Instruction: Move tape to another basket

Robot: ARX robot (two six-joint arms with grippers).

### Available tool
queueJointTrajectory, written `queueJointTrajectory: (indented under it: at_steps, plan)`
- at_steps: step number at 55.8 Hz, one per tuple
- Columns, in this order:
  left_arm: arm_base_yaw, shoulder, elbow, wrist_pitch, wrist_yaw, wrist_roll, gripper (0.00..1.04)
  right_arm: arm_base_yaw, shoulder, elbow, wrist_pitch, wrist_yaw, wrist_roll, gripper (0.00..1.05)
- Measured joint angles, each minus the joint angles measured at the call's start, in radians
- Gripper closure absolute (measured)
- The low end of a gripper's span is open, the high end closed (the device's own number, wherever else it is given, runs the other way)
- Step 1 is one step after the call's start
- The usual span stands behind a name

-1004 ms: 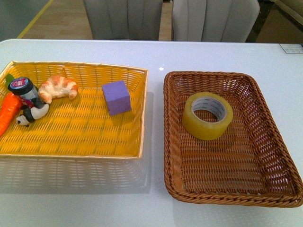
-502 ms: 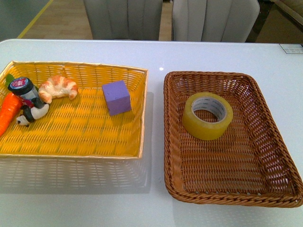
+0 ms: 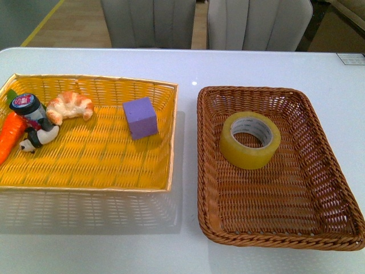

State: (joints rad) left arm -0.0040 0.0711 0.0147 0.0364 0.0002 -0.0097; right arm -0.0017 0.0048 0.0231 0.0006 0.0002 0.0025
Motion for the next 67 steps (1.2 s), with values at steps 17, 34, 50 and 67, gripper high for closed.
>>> queueJointTrajectory:
  at_steps: [17, 34, 50, 67]
  plan:
    - [0.001, -0.056, 0.0, -0.037, 0.0, 0.0, 1.03, 0.0, 0.0, 0.0, 0.0, 0.0, 0.0, 0.09]
    - [0.001, -0.056, 0.0, -0.037, 0.0, 0.0, 1.03, 0.0, 0.0, 0.0, 0.0, 0.0, 0.0, 0.09]
    - [0.001, -0.056, 0.0, -0.037, 0.0, 0.0, 0.54, 0.0, 0.0, 0.0, 0.0, 0.0, 0.0, 0.09]
    - [0.001, -0.056, 0.0, -0.037, 0.0, 0.002, 0.09, 0.0, 0.0, 0.0, 0.0, 0.0, 0.0, 0.09]
